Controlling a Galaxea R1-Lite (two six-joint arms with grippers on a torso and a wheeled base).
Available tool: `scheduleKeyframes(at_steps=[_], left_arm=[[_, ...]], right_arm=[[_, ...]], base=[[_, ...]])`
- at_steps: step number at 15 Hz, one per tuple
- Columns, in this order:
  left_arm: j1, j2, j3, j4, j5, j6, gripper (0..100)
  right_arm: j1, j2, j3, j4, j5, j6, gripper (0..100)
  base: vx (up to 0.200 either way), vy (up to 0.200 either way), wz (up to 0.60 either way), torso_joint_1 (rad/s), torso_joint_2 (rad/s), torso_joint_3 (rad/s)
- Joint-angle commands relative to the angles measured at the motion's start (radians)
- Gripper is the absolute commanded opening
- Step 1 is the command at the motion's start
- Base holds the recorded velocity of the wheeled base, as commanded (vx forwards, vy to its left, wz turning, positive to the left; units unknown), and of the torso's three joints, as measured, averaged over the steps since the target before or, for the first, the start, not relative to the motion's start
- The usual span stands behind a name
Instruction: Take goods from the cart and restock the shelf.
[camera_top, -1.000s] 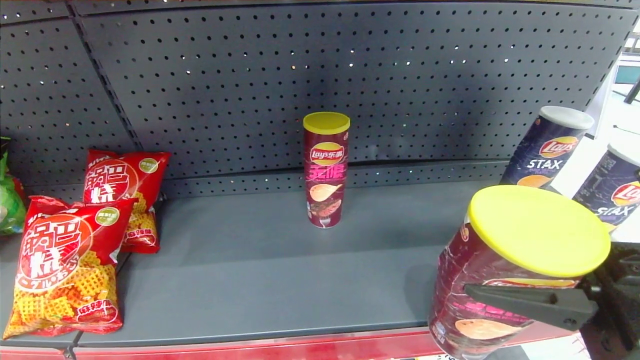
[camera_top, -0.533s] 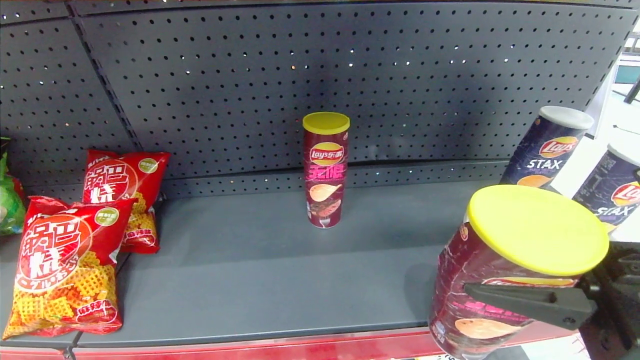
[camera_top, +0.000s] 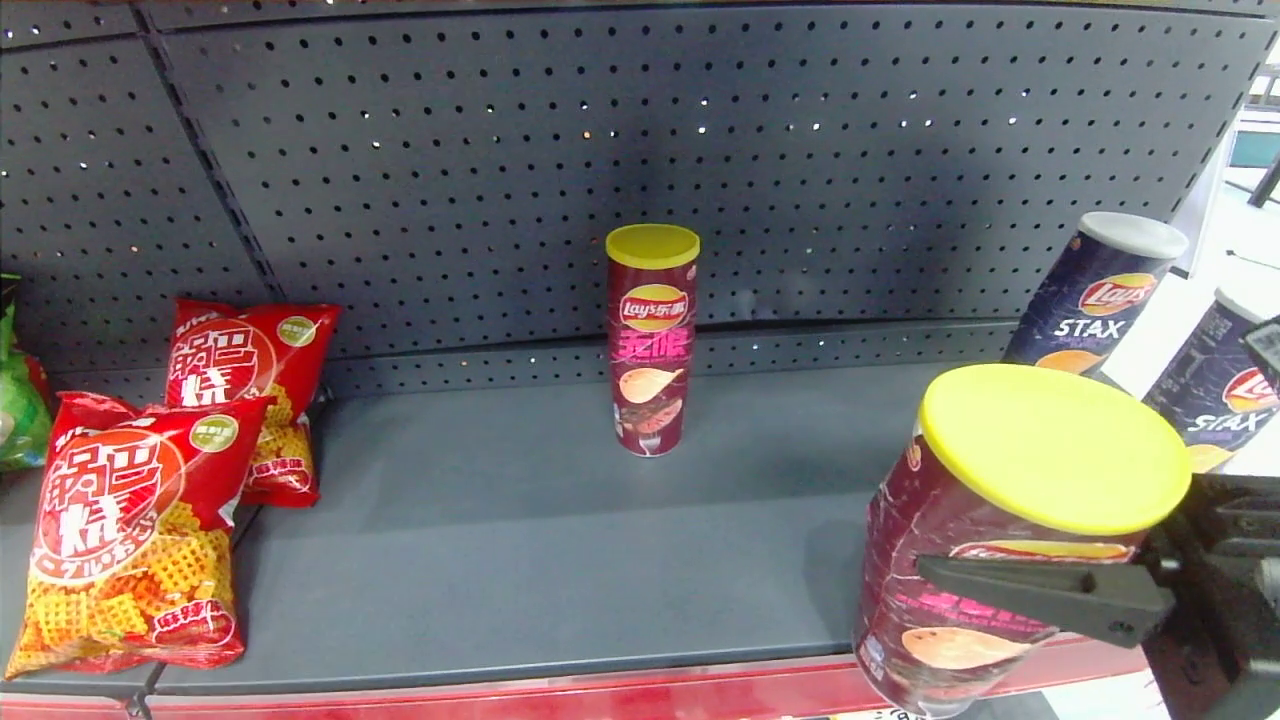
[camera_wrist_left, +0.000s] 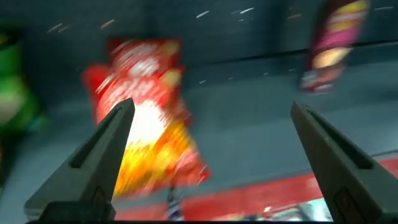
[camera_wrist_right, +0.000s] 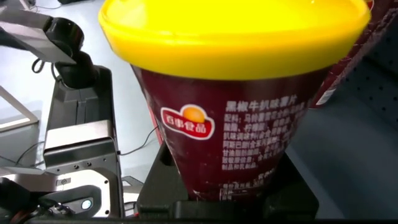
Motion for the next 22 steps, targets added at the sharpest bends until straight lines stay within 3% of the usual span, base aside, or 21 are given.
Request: scheduleKeyframes(at_steps=[1, 2, 3, 5, 6, 7, 8, 9, 11, 13, 16, 19, 22], left_arm=[[-0.084, 0.307, -0.173, -0.018, -0.116, 0.009, 100], [-0.084, 0.348, -0.197, -0.021, -0.151, 0.011, 100], [-0.084, 0.494, -0.249, -0.074, -0.256, 0.020, 100], [-0.084, 0.664, -0.249, -0.186, -0.351, 0.042, 100], [-0.081, 0.782, -0.275, -0.249, -0.446, 0.068, 100], [-0.078, 0.870, -0.314, -0.289, -0.492, 0.086, 100], [-0.078, 1.005, -0.378, -0.357, -0.536, 0.128, 100], [-0.079, 1.046, -0.398, -0.377, -0.552, 0.140, 100], [-0.099, 1.197, -0.472, -0.413, -0.638, 0.151, 100], [-0.115, 1.263, -0.513, -0.416, -0.665, 0.152, 100], [-0.199, 1.418, -0.634, -0.492, -0.654, 0.149, 100], [-0.244, 1.514, -0.748, -0.493, -0.642, 0.141, 100], [-0.265, 1.556, -0.742, -0.501, -0.644, 0.149, 100]], right_arm=[[0.001, 0.024, -0.021, 0.001, -0.001, 0.000, 0], [0.001, 0.025, -0.029, 0.001, -0.001, 0.000, 0], [-0.001, 0.035, -0.049, 0.001, -0.002, 0.004, 0], [-0.005, 0.039, -0.069, 0.001, -0.002, 0.030, 0], [-0.007, 0.047, -0.088, 0.001, -0.002, 0.047, 0], [-0.007, 0.056, -0.104, 0.001, -0.002, 0.052, 0], [-0.007, 0.068, -0.127, 0.001, -0.002, 0.053, 0], [-0.007, 0.073, -0.134, 0.001, -0.002, 0.053, 0], [0.002, 0.084, -0.199, 0.004, -0.016, 0.067, 0], [0.005, 0.085, -0.214, 0.004, -0.018, 0.098, 0], [0.004, 0.101, -0.202, 0.004, -0.018, 0.113, 0], [0.004, 0.131, -0.211, 0.001, -0.018, 0.113, 0], [0.004, 0.153, -0.216, 0.001, -0.018, 0.115, 0]], base=[[0.000, 0.000, 0.00, 0.000, 0.00, 0.000], [0.000, 0.000, 0.00, 0.000, 0.00, 0.000], [0.000, 0.000, 0.00, 0.000, 0.00, 0.000], [0.000, 0.000, 0.00, 0.000, 0.00, 0.000], [0.000, 0.000, 0.00, 0.000, 0.00, 0.000], [0.000, 0.000, 0.00, 0.000, 0.00, 0.000], [0.000, 0.000, 0.00, 0.000, 0.00, 0.000], [0.000, 0.000, 0.00, 0.000, 0.00, 0.000], [0.000, 0.000, 0.00, 0.000, 0.00, 0.000], [0.000, 0.000, 0.00, 0.000, 0.00, 0.000], [0.000, 0.000, 0.00, 0.000, 0.00, 0.000], [0.000, 0.000, 0.00, 0.000, 0.00, 0.000], [0.000, 0.000, 0.00, 0.000, 0.00, 0.000]])
